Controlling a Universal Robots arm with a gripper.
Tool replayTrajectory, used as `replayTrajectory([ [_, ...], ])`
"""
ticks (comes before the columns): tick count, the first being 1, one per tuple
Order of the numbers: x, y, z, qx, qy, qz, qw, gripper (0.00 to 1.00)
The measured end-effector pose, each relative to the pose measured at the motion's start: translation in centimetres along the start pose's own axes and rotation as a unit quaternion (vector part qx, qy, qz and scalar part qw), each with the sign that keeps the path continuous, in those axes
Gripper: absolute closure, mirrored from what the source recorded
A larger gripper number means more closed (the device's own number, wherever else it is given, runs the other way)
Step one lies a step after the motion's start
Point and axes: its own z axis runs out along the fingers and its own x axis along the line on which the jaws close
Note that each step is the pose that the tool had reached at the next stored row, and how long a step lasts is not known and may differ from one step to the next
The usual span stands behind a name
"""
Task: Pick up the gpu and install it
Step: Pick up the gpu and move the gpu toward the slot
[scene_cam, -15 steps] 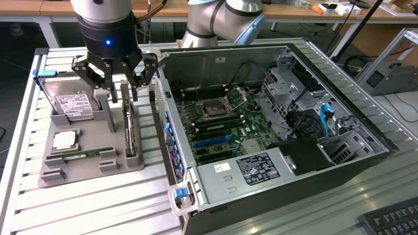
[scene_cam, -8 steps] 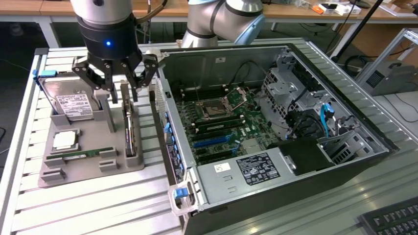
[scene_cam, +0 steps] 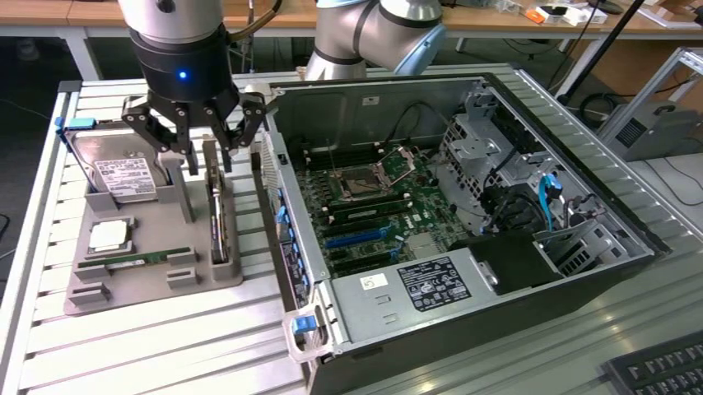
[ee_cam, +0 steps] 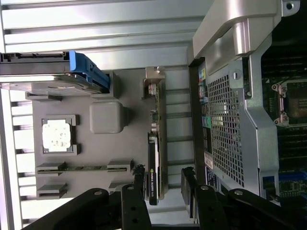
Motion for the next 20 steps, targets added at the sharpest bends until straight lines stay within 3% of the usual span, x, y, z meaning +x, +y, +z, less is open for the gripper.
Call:
replayTrajectory([
  [20,0.01,-0.02,0.39,0.0,0.0,0.0,1.0,0.56],
])
